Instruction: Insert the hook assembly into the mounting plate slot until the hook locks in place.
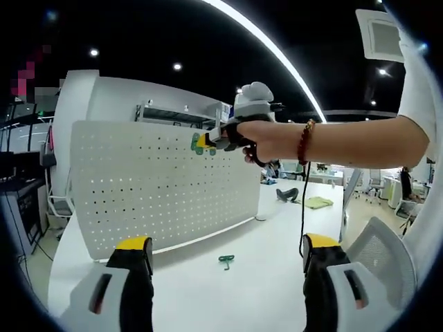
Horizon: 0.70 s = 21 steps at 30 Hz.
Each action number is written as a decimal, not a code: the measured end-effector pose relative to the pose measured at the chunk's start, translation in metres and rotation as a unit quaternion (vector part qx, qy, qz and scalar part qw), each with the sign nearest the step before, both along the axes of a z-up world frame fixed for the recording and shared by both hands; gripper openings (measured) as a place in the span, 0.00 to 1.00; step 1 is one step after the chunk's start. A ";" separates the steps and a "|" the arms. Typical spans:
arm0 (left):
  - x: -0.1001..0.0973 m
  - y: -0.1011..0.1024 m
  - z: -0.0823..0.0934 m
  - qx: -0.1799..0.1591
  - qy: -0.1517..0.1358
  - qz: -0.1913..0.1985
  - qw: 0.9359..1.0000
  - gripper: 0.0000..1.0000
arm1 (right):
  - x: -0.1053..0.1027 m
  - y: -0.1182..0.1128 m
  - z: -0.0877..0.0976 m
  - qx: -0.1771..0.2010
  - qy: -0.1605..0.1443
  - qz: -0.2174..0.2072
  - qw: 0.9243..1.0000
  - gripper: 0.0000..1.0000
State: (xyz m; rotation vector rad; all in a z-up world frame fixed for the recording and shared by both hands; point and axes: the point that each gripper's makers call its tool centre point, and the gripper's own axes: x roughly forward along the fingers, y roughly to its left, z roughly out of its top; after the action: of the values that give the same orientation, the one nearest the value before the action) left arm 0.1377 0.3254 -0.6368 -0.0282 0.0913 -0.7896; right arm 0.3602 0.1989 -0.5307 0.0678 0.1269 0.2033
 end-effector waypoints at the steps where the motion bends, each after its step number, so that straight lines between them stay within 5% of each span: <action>1: -0.001 -0.001 0.000 0.001 0.000 -0.002 1.000 0.92 | 0.001 0.000 0.001 -0.001 -0.001 -0.002 1.000 0.01; 21: -0.002 0.002 -0.007 -0.009 0.013 0.001 1.000 0.91 | 0.031 -0.002 0.006 -0.026 0.002 -0.014 1.000 0.01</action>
State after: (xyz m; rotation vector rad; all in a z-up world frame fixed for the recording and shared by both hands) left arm 0.1361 0.3273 -0.6435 -0.0551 0.1097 -0.7887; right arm 0.3911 0.1974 -0.5244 0.0189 0.1359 0.1710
